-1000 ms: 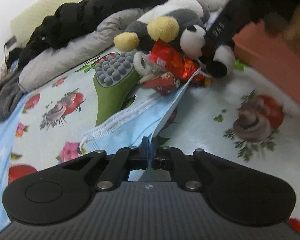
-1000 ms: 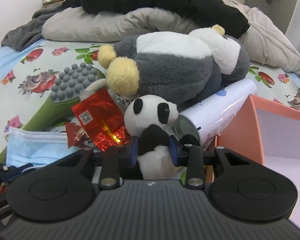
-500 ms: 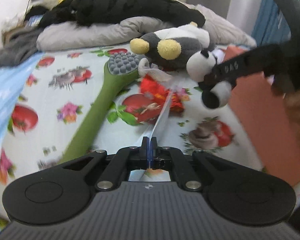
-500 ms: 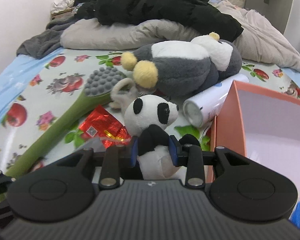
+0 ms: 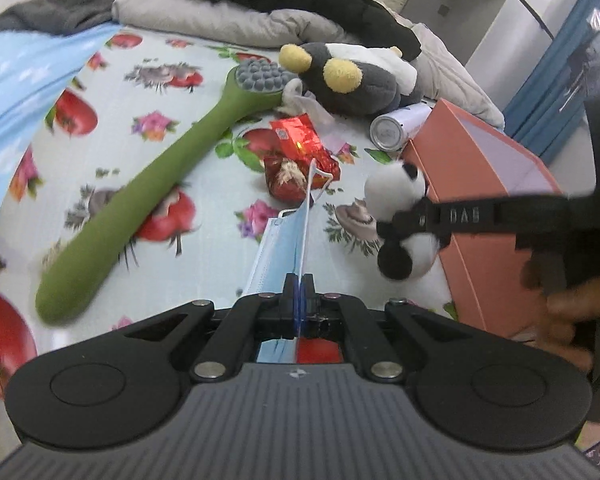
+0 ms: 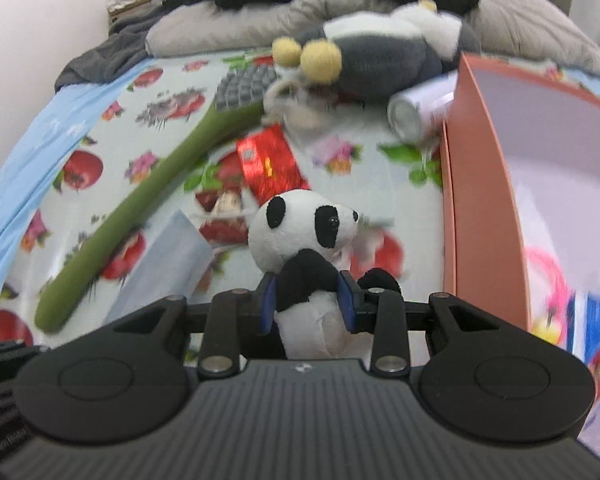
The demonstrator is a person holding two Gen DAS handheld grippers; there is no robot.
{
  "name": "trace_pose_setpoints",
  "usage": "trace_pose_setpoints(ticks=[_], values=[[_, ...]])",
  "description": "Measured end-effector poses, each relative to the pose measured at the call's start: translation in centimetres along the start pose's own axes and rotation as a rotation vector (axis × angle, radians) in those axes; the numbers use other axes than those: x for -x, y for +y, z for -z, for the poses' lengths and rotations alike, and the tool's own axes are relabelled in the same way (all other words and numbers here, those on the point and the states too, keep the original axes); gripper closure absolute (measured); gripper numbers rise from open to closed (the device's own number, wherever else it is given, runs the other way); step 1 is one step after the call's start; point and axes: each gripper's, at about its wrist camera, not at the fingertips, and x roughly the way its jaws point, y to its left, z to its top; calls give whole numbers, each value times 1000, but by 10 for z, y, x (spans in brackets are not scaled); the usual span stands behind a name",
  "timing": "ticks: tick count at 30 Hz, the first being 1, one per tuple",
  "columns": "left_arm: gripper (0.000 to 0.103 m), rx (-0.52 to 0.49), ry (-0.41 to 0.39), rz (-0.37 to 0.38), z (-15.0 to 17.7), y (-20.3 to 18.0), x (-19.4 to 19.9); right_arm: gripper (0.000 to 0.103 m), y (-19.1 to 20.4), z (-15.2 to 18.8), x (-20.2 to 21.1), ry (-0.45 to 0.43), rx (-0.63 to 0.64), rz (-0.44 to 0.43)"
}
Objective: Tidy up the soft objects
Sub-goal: 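Lift the panda plush with the right tool while the left tool lifts the mask toward the box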
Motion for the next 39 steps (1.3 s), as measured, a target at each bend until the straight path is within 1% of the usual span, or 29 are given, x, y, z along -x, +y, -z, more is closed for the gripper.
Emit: trace_pose_setpoints(ticks=[7, 10, 14, 15, 16, 18, 19, 21, 24, 26, 27, 28, 30, 32, 35, 39], values=[[102, 26, 43, 44, 17, 2, 11, 67, 4, 35, 9, 68, -18, -8], [102, 9, 64, 32, 25, 1, 10, 67, 5, 46, 12, 84, -21, -5], [100, 12, 91, -16, 29, 2, 4, 65, 4, 52, 16, 77, -23, -7], [97, 15, 94, -26, 29, 3, 2, 65, 2, 51, 16, 75, -30, -12], [86, 11, 94, -35, 29, 4, 0, 66, 1, 51, 17, 73, -35, -20], [48, -25, 79, -77, 29, 2, -3, 65, -1, 51, 19, 64, -37, -42], [46, -52, 62, -105, 30, 0, -3, 63, -1, 51, 20, 59, -27, -44], [46, -101, 52, -140, 32, -2, -9, 62, 1, 52, 21, 53, -2, -37], [45, -111, 94, -145, 32, 2, -22, 62, 1, 53, 21, 51, 20, -39], [45, -120, 106, -156, 33, 3, -30, 62, 0, 53, 19, 51, 22, -36], [45, -127, 109, -166, 34, 3, -33, 60, -1, 53, 19, 51, 23, -34], [45, -134, 111, -177, 35, 3, -36, 55, -2, 52, 18, 50, 22, -31], [45, -162, 97, -198, 34, 1, -38, 49, -4, 51, 17, 45, 19, -27], [45, -175, 96, -215, 34, 0, -41, 49, -6, 51, 14, 46, 20, -18], [45, -170, 102, -196, 32, -1, -42, 49, -5, 49, 10, 53, 20, -31], [46, -207, 110, -188, 35, -10, -45, 50, -3, 48, 4, 54, 42, -17]])
